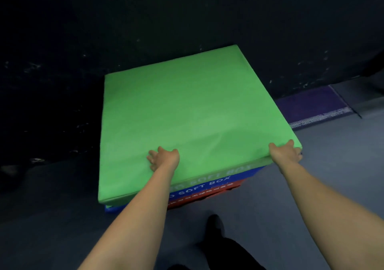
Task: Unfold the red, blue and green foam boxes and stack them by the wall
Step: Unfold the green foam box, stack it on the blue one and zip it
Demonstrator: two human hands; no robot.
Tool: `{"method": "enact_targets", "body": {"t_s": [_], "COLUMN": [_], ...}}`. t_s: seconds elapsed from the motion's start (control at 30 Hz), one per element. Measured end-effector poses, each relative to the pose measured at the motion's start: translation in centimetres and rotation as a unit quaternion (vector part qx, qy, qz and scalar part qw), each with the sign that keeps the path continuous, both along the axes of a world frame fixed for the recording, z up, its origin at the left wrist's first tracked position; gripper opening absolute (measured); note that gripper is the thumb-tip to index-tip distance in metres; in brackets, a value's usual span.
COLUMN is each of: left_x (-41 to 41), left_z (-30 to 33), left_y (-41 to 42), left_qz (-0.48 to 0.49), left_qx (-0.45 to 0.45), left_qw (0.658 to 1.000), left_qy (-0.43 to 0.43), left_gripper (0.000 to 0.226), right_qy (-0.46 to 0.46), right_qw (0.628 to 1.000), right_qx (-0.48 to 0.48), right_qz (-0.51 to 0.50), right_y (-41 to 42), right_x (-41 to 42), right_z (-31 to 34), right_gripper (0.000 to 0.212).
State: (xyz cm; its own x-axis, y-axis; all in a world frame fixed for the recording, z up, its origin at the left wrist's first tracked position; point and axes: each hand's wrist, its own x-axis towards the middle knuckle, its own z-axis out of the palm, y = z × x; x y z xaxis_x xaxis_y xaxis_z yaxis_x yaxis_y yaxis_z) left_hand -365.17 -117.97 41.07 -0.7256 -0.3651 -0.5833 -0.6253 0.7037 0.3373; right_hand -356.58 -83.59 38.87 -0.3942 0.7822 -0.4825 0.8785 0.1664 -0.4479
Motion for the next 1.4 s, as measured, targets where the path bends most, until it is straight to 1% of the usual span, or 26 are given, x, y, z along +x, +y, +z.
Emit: {"method": "enact_targets", "body": {"t_s": [0.1, 0.2, 0.27, 0.3, 0.33, 0.4, 0.47, 0.6, 0.73, 0.8, 0.83, 0.9, 0.93, 1.0, 1.07, 1.17, 1.2, 1.3, 1.4], "left_x": [-1.5, -2.7, -3.4, -3.6, -3.7, -3.8, -3.8, -4.2, -4.3, -4.2, -4.3, -4.7, -4.9, -5.2, -5.2, -4.6, -4.1, -2.4, -1.0], "left_z": [-0.3, -0.7, -1.2, -1.4, -1.6, -1.9, -1.9, -1.3, -0.9, -0.7, -0.6, -0.3, -0.2, 0.3, 0.4, 0.0, -0.2, -0.8, -1.3], "left_y": [6.6, 9.7, 11.3, 11.6, 11.9, 11.9, 11.8, 11.1, 10.3, 10.0, 9.9, 9.7, 9.4, 8.4, 6.5, 1.2, -1.3, -7.6, -12.8], "left_qz": [-0.098, -0.177, -0.213, -0.219, -0.220, -0.219, -0.215, -0.184, -0.178, -0.204, -0.224, -0.251, -0.249, -0.218, -0.164, -0.064, -0.025, 0.067, 0.138], "left_qx": [-0.003, -0.020, -0.043, -0.053, -0.060, -0.070, -0.073, -0.058, -0.064, -0.079, -0.092, -0.112, -0.112, -0.100, -0.095, -0.109, -0.116, -0.136, -0.140], "left_qw": [0.995, 0.984, 0.976, 0.974, 0.974, 0.973, 0.974, 0.980, 0.982, 0.976, 0.970, 0.961, 0.962, 0.971, 0.982, 0.992, 0.993, 0.988, 0.980], "left_qy": [0.002, 0.006, 0.001, -0.002, -0.005, 0.000, 0.015, 0.038, 0.013, -0.006, -0.010, -0.001, 0.006, 0.015, 0.023, 0.007, -0.003, -0.021, -0.035], "left_gripper": [0.073, 0.076, 0.078, 0.078, 0.078, 0.079, 0.079, 0.079, 0.083, 0.085, 0.085, 0.083, 0.081, 0.076, 0.071, 0.070, 0.071, 0.071, 0.073], "right_qy": [-0.008, -0.011, 0.007, 0.027, 0.043, 0.078, 0.108, 0.105, 0.100, 0.094, 0.093, 0.096, 0.096, 0.090, 0.085, 0.076, 0.071, 0.069, 0.074], "right_qw": [1.000, 0.999, 0.996, 0.993, 0.990, 0.988, 0.985, 0.986, 0.989, 0.990, 0.991, 0.990, 0.990, 0.990, 0.986, 0.972, 0.969, 0.966, 0.964], "right_qx": [-0.015, -0.031, -0.081, -0.113, -0.128, -0.125, -0.121, -0.122, -0.107, -0.099, -0.098, -0.097, -0.096, -0.083, -0.068, -0.068, -0.075, -0.080, -0.093], "right_qz": [-0.025, -0.021, -0.021, -0.025, -0.034, -0.042, -0.052, -0.051, -0.031, -0.023, -0.023, -0.035, -0.043, -0.070, -0.124, -0.213, -0.226, -0.236, -0.238], "right_y": [4.7, 7.2, 9.1, 9.4, 9.8, 9.8, 9.2, 9.0, 7.2, 6.7, 6.7, 6.7, 6.7, 6.0, 4.8, 2.7, 1.7, -0.9, -4.7], "right_x": [-0.1, -0.3, -0.7, -0.8, -0.7, -0.7, -0.7, -0.3, 1.1, 1.5, 1.4, 0.8, 0.4, -0.4, -0.8, -1.5, -1.9, -2.2, -2.4], "right_z": [-1.1, -2.1, -3.5, -4.0, -5.1, -6.5, -6.5, -7.7, -6.1, -5.8, -5.8, -5.4, -5.4, -5.0, -4.6, -3.7, -3.4, -2.8, -2.6], "right_gripper": [0.089, 0.103, 0.115, 0.116, 0.113, 0.105, 0.101, 0.093, 0.088, 0.084, 0.086, 0.090, 0.088, 0.080, 0.081, 0.103, 0.110, 0.123, 0.127]}}
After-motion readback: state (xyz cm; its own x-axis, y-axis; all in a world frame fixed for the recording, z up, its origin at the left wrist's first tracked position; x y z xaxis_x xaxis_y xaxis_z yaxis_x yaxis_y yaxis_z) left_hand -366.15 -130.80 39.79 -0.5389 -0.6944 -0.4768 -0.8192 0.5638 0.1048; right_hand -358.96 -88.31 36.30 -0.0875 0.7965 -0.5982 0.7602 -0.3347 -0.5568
